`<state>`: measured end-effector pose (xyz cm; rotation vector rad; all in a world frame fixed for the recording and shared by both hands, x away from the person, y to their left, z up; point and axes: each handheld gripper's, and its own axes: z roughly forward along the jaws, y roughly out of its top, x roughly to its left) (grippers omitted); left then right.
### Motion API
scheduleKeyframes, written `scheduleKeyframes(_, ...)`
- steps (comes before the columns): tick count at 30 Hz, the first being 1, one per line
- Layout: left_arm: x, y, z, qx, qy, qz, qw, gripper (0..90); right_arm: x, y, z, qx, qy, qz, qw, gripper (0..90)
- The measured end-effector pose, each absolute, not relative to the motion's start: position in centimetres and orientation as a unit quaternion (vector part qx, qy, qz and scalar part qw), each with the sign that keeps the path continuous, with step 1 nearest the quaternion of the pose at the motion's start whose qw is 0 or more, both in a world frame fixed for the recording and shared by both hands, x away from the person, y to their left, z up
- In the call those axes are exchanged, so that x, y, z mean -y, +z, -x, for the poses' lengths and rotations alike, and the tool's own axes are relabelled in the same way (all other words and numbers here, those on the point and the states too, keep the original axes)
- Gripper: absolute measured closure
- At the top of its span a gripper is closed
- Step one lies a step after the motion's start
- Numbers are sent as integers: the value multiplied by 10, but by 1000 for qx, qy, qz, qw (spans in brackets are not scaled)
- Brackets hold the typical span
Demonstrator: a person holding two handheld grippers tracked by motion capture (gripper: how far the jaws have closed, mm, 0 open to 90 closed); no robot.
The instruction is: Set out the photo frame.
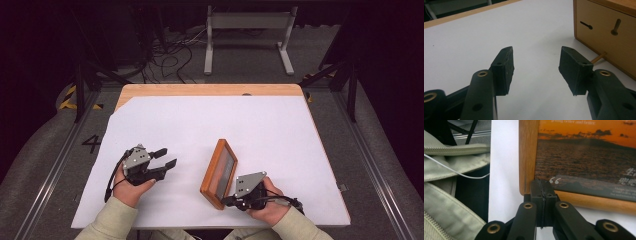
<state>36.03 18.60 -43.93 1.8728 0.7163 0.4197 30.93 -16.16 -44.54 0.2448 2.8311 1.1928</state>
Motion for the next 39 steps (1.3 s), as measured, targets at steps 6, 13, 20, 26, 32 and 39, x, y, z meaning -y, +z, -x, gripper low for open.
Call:
scheduleKeyframes(6,-186,-439,-360,-299,175,-782,518,458,152,-448,-309,-915,396,-70,21,900)
scheduleKeyframes(13,-188,-439,-360,-300,176,-781,519,457,157,-444,-311,-915,396,-70,28,867)
scheduleKeyframes(20,-188,-439,-361,-304,174,-778,521,452,173,-415,-322,-907,409,-78,63,755)
scheduleKeyframes(26,-188,-439,-361,-306,172,-778,521,452,173,-384,-332,-913,396,-51,85,663)
scheduleKeyframes(32,-187,-436,-358,-307,166,-774,529,449,175,-367,-344,-912,393,-58,100,582)
scheduleKeyframes(39,-189,-435,-359,-311,163,-774,526,448,168,-349,-359,-924,364,-26,112,537)
